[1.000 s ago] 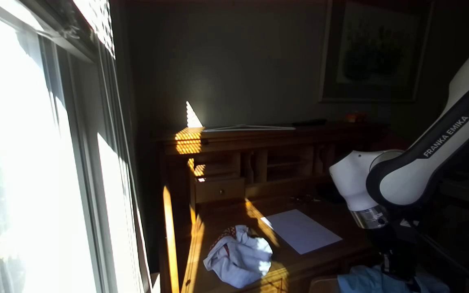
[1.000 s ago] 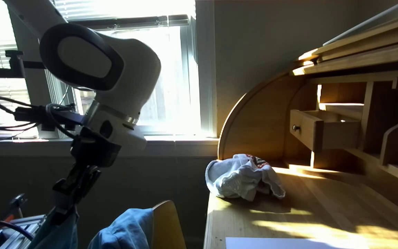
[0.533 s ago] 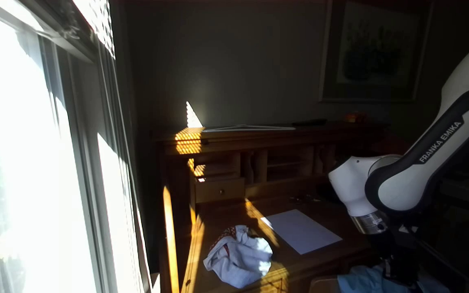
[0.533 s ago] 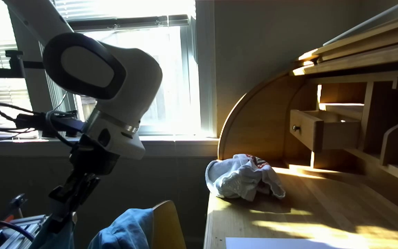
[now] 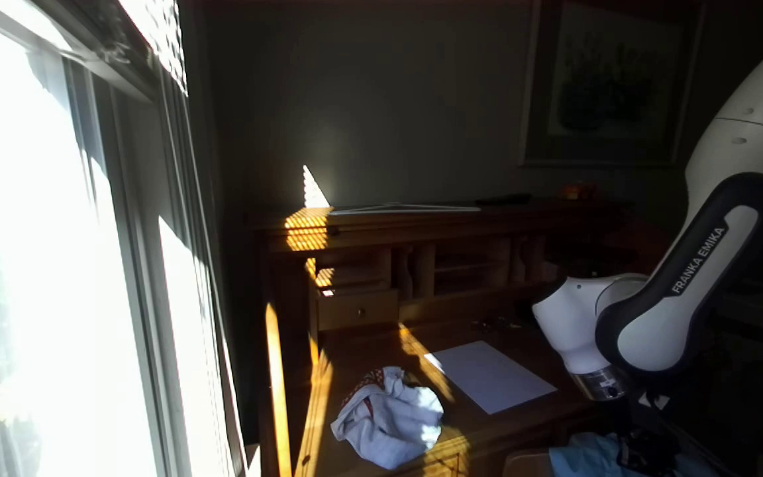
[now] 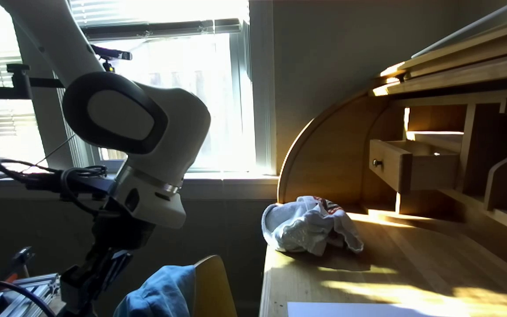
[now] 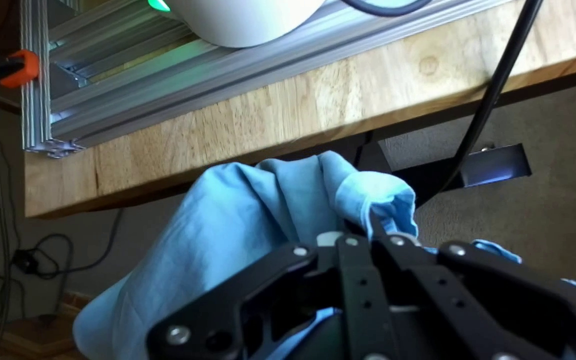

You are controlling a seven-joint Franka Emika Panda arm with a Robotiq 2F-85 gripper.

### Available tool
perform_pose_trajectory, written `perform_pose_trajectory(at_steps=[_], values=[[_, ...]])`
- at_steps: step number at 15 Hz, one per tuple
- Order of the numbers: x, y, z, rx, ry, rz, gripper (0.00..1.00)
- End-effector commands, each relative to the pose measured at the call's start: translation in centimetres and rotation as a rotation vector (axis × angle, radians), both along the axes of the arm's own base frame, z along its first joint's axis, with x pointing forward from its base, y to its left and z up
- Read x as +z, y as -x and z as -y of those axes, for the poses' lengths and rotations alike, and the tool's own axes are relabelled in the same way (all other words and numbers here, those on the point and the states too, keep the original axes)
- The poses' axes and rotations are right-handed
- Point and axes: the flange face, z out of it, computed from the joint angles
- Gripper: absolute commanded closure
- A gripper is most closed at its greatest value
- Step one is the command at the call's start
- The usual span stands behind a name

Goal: Hang the blue fabric on the backrest of the chair.

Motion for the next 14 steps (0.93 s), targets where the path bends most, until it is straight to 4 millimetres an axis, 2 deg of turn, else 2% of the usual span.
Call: perform_pose_trajectory(at_steps=[1,3,7,12,14], values=[[-1.5,-0.1,0.3,-0.007,0.074,0.032,1.0],[-2.0,0.0,0.4,-0.005,0.109,0.04,0.71],[-1.1,-0.2,-0.2,-0.006,0.109,0.063,0.44],[1.6,-0.7,-1.2,-0.004,0.073,0.117,0.09],[2.9,-1.0,-1.6,-0.014,0.054,0.161,0.01]])
